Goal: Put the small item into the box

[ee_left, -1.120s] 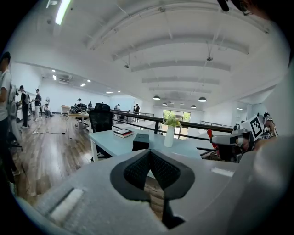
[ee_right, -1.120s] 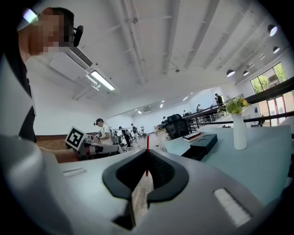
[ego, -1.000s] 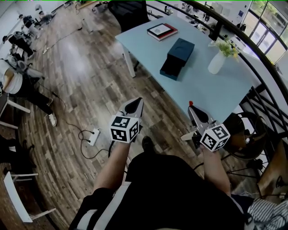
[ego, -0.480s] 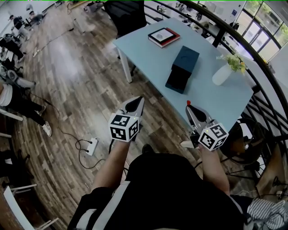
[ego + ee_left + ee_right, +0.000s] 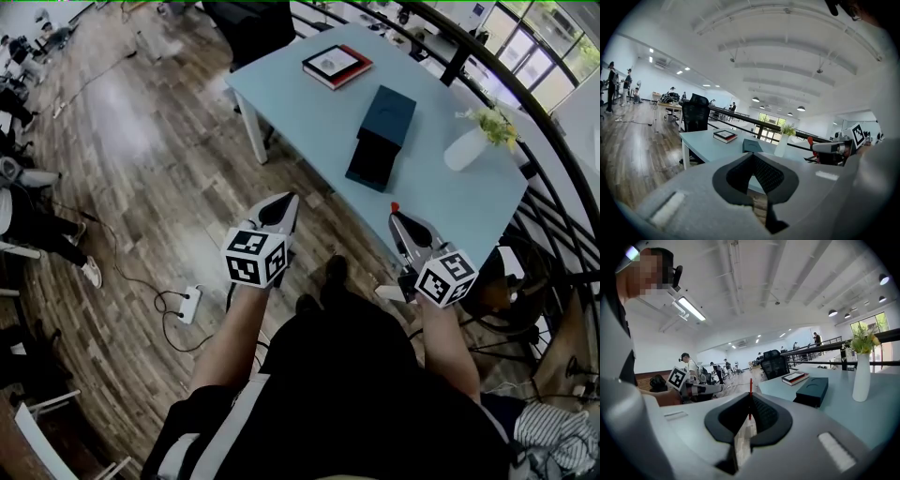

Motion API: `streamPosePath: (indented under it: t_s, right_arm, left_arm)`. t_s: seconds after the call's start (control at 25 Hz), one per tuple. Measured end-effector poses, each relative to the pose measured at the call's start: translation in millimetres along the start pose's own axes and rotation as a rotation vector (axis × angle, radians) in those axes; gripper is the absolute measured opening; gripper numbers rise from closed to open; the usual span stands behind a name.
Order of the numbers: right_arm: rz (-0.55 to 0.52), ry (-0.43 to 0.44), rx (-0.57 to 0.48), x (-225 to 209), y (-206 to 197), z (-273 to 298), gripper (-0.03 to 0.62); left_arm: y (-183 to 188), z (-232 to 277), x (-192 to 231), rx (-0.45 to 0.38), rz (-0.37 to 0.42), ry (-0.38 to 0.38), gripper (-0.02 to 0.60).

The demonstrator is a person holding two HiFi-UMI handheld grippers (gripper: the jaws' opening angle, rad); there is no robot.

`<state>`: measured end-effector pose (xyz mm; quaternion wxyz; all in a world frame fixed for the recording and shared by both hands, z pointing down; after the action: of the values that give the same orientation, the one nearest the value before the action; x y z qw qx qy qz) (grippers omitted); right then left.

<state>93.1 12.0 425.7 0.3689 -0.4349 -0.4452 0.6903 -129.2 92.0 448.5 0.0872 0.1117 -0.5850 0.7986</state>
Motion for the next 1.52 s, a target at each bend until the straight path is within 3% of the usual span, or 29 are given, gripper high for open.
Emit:
streamPosePath:
  t_s: [0.44, 1.04, 1.52]
  right_arm:
    - [0.033, 0.012, -0.005, -48.4, 13.1, 45.5, 0.014]
    - [0.117, 0.026, 0.026, -166.0, 28.7, 104.7, 0.014]
    - [0.23, 0.014, 0.003, -248.1, 26.8, 108.4, 0.014]
  left_arm:
    - [19.9, 54.4, 18.8, 0.025, 0.023, 0.003, 0.008]
    - [41.8, 184.9, 23.6, 0.124, 0.056, 0.0, 0.008]
    - [58.2, 258.1, 4.6, 0.218, 0.105, 0.011, 0.008]
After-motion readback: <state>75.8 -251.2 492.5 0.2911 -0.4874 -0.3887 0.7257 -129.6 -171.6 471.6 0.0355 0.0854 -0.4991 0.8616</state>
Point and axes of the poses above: the fingertips, and each gripper's own axes: z forward along the fingers, x to its left, y out of its top, the point moved 3 cm from there along -z, backward along the fingers, and after that the axes turned 2 degrees about y, right-handed, at the moved point
